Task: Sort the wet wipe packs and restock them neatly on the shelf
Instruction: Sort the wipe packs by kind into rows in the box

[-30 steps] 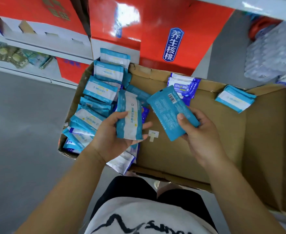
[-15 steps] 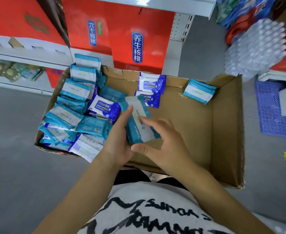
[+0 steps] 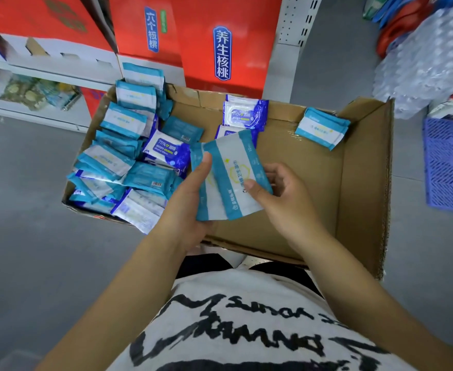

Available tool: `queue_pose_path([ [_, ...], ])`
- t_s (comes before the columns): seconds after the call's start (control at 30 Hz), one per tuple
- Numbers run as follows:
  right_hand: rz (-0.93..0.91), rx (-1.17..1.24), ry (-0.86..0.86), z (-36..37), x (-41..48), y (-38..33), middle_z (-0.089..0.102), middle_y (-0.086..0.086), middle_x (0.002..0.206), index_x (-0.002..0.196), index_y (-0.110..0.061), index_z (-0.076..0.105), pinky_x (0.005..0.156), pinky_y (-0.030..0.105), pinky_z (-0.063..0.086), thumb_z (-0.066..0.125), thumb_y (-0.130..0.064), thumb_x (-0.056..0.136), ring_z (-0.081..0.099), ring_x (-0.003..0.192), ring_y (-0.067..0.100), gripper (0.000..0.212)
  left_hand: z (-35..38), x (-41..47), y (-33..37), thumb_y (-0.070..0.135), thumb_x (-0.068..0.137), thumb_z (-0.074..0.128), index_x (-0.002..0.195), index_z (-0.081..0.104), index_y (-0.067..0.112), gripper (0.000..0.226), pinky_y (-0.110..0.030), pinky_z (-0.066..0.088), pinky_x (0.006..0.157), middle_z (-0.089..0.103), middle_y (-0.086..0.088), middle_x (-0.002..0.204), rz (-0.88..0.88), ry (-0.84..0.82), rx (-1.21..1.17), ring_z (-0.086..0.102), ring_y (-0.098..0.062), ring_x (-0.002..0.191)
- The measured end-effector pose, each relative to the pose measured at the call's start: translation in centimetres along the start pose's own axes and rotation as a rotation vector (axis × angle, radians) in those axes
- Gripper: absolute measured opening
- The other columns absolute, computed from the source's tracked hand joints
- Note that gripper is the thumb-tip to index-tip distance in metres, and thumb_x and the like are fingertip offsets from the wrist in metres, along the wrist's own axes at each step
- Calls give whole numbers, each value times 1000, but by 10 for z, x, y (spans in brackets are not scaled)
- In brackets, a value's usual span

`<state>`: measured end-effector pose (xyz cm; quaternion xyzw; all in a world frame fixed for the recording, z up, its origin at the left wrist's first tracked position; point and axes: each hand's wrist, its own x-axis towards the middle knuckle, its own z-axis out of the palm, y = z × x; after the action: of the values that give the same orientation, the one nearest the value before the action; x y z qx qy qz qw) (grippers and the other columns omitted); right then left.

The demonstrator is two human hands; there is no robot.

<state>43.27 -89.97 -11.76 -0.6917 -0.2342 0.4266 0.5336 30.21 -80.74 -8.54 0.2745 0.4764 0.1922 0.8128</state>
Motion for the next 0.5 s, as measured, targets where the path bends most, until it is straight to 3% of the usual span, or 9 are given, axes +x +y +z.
queue_pose_path([
  [0.17, 33, -40, -271, -4, 9, -7, 76, -3, 108, 115, -23, 70, 90, 34, 58, 74, -11, 89, 72, 98, 16, 30, -48, -4, 23, 38, 97, 63, 117, 71, 28, 23, -39, 62, 84, 78, -1, 114, 61, 65, 123, 75, -21, 103],
  [0.3, 123, -135, -502, 14, 23, -15, 76, -3, 111, 121, -19, 71, 93, 25, 56, 75, -3, 85, 71, 103, 12, 40, -86, -4, 43, 39, 82, 73, 127, 65, 20, 50, -44, 58, 95, 77, -4, 117, -7, -50, 428, 73, -25, 110],
  [0.37, 113, -123, -479, 35, 30, -19, 76, 2, 111, 125, -14, 68, 88, 23, 57, 78, 1, 81, 71, 98, 9, 48, -101, -5, 52, 42, 78, 75, 127, 66, 20, 54, -44, 56, 96, 77, -3, 117, -52, -102, 513, 73, -25, 110],
  [0.5, 56, -85, -271, 88, 42, -22, 76, 4, 97, 119, -13, 59, 70, 26, 60, 88, -2, 69, 72, 82, 13, 58, -130, -4, 68, 38, 84, 74, 123, 70, 24, 41, -42, 57, 94, 78, -3, 114, -119, -125, 561, 74, -24, 106],
])
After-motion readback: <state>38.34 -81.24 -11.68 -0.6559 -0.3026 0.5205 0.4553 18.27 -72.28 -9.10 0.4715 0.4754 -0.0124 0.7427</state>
